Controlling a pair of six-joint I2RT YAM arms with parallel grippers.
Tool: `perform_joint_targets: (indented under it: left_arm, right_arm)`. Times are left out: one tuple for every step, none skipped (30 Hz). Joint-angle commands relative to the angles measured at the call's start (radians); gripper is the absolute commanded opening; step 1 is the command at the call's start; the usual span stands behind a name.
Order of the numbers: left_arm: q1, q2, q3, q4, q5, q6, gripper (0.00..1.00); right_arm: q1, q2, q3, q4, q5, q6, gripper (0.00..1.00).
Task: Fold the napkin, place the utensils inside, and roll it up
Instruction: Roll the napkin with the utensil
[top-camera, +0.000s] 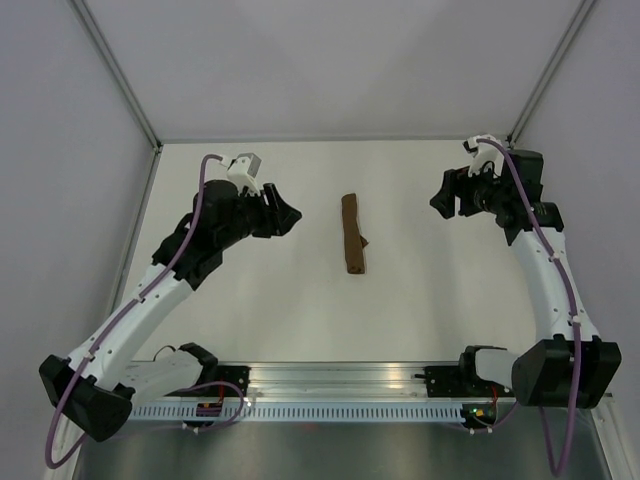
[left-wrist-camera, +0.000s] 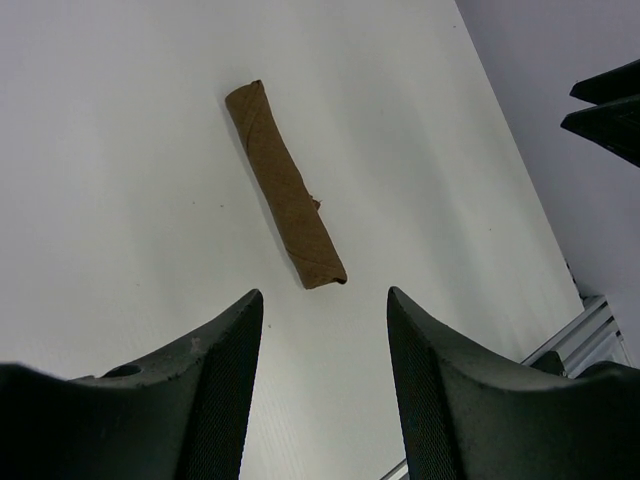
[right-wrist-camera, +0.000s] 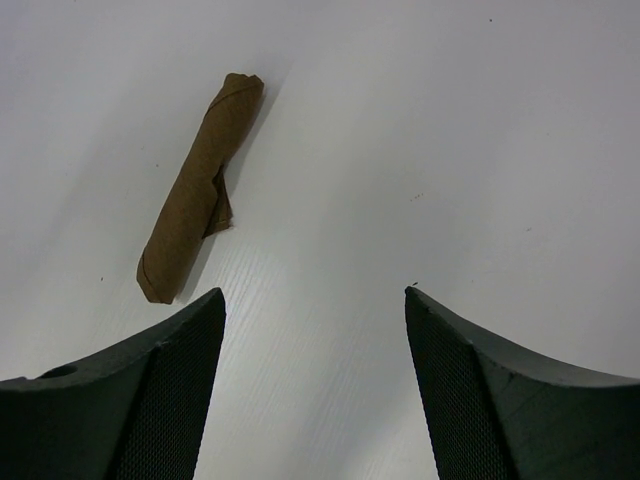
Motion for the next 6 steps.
perform_joint_targets:
  left_arm:
    - [0.002,-0.029,-0.008,-0.036,0.007,0.060,0.58]
    - [0.002,-0.030,-0.006,-0.043,0.006,0.063,0.59]
    - [0.004,-0.033,-0.006,-0.045,0.007,0.066,0.59]
    - [0.002,-0.036,-0.008,-0.045,0.007,0.072,0.59]
    - [0.002,-0.039,-0.006,-0.051,0.006,0.074,0.59]
    - [0.002,-0.043,-0.006,-0.049,0.006,0.077,0.59]
  right_arm:
    - [-0.015,-0.026,-0.004,0.037,0.007,-0.012,0.78]
    - [-0.016,-0.026,-0.004,0.039,0.007,-0.014,0.78]
    - [-0.021,-0.027,-0.007,0.045,0.007,-0.012,0.78]
    - [-0.024,-0.027,-0.008,0.048,0.007,-0.011,0.78]
    - [-0.025,-0.027,-0.009,0.051,0.009,-0.009,0.78]
    - [-0.030,-0.027,-0.009,0.057,0.009,-0.008,0.79]
